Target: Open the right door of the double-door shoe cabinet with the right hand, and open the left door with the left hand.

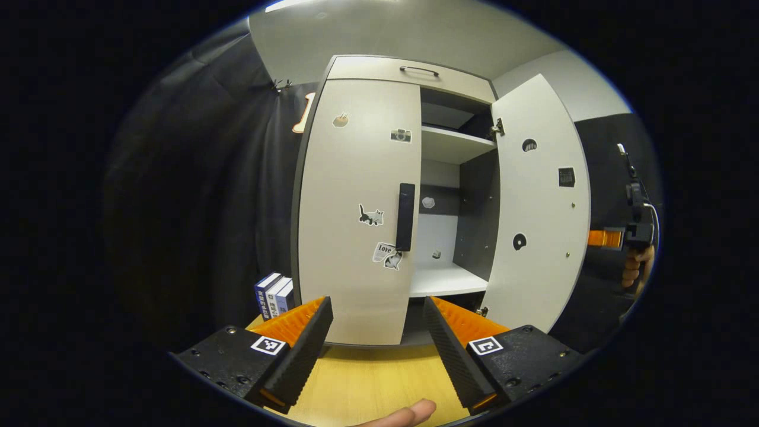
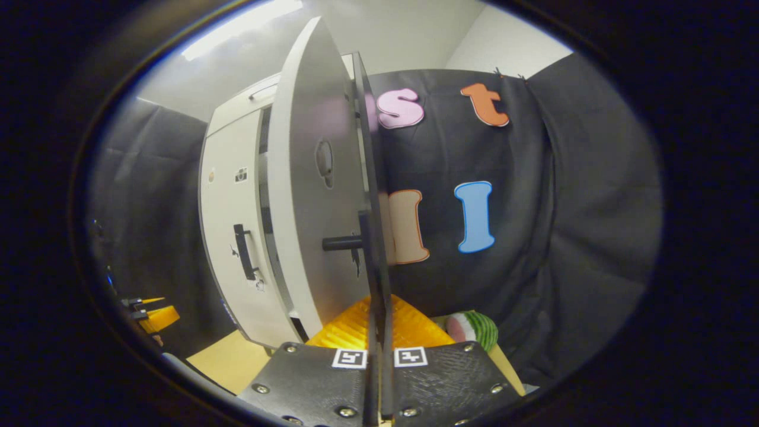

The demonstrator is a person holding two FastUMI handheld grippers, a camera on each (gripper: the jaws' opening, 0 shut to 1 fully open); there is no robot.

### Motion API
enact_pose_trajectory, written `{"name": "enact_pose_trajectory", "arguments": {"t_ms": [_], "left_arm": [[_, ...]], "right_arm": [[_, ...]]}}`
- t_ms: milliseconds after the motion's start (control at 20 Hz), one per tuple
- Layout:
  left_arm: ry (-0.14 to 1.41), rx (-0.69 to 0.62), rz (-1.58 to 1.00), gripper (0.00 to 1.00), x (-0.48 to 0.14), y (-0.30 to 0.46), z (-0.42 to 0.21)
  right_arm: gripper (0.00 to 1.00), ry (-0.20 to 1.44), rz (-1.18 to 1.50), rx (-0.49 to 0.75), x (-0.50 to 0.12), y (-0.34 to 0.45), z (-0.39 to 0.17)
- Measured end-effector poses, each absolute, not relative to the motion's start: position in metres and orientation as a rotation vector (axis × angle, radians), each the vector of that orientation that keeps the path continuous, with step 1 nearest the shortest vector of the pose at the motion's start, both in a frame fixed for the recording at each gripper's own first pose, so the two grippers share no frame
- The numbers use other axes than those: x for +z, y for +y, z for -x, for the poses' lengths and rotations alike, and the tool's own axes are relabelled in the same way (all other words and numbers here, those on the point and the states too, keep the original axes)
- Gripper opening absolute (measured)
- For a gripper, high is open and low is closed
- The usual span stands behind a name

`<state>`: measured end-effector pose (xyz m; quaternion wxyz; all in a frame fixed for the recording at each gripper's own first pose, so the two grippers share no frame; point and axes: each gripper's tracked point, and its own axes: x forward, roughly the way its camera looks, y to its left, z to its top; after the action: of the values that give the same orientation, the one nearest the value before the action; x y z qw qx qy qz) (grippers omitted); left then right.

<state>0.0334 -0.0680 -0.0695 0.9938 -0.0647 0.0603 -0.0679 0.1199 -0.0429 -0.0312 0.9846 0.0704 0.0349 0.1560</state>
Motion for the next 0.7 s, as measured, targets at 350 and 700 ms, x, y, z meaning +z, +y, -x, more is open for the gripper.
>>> {"name": "enact_pose_trajectory", "arguments": {"t_ms": [350, 700], "left_arm": [[0.164, -0.102, 0.140, 0.95, -0.076, -0.064, -0.078], [0.127, -0.081, 0.101, 0.96, -0.068, -0.072, -0.122]], "right_arm": [[0.29, 0.028, -0.146, 0.281, -0.027, -0.059, -0.101], [1.00, -0.013, -0.208, 0.211, -0.025, -0.094, -0.076]]}}
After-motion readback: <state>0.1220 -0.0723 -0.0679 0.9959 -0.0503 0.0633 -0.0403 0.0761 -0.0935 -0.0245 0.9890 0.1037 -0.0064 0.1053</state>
